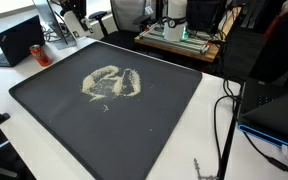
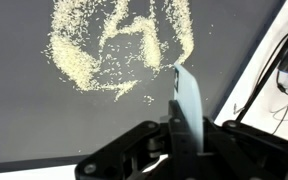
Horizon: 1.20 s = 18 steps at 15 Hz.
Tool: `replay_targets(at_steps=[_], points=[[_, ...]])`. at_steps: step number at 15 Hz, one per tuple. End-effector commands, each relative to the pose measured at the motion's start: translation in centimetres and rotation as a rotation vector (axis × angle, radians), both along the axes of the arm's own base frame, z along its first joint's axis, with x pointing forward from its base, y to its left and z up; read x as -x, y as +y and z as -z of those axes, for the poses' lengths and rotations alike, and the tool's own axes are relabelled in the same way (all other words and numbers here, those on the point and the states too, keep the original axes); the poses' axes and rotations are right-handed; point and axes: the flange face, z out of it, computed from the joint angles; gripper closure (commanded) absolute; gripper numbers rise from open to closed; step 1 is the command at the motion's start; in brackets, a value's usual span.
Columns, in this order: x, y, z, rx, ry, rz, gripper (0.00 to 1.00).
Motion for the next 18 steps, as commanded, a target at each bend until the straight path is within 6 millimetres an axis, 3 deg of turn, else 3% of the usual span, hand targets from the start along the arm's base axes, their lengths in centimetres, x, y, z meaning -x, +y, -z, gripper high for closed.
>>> replay_targets(at_steps=[1, 7, 18], points=[[0.4, 0.7, -0.2, -0.082, -0.016, -0.06, 0.99], [0.9, 1.7, 0.5, -0.182, -0.008, -0.142, 0.99], [3.5, -1.3, 4.3, -0.229, 0.033, 0.014, 0.99]])
